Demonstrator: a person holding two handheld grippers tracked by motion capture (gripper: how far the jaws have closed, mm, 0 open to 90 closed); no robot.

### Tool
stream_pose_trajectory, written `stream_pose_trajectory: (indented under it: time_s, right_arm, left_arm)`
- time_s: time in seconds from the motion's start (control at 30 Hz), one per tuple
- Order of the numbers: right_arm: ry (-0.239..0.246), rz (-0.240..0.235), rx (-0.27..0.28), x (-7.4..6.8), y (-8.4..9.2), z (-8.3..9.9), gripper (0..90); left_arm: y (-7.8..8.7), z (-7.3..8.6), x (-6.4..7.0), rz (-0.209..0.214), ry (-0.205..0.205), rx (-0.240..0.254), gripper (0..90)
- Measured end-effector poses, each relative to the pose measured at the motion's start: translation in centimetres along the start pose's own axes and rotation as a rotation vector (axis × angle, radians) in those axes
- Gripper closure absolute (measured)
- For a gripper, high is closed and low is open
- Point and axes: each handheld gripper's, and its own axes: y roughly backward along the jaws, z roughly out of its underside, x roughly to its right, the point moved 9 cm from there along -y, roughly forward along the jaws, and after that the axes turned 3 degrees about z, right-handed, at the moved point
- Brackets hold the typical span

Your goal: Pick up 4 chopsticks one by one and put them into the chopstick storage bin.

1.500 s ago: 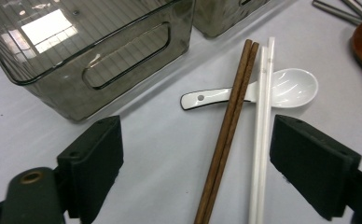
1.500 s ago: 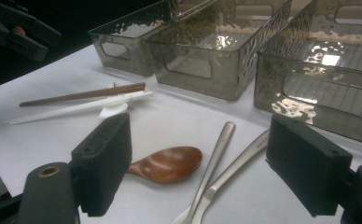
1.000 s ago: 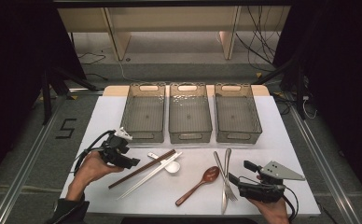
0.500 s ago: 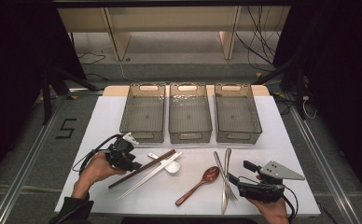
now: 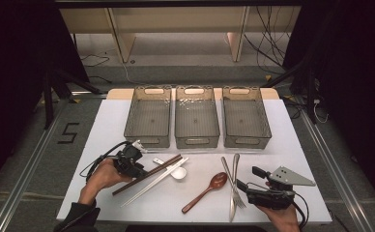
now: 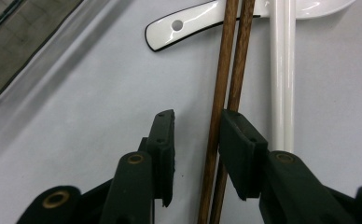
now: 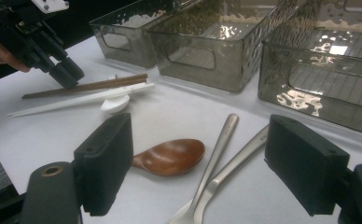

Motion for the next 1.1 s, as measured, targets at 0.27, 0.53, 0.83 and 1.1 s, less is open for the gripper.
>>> stream_pose_trajectory:
  time_s: [0.27,0.53,0.83,1.1]
  right_arm:
    - [-0.002,0.000,0.000,0.0,-0.1,0.0,24.5]
    - [-0.001,-0.002,-0.002,0.0,-0.1,0.0,24.7]
    - [-0.002,-0.004,-0.005,0.0,-0.1,0.1,25.1]
    - [-0.001,-0.005,-0.005,0.0,-0.1,0.1,25.3]
  left_arm:
    - [-0.5,0.0,0.2,0.015,-0.019,-0.028,68.5]
    - [-1.0,-0.1,0.5,0.019,-0.047,-0.046,76.9]
    - [-1.1,0.0,0.7,0.021,-0.102,-0.053,84.0]
    - [0.1,-0.4,0.8,-0.004,-0.134,-0.016,84.9]
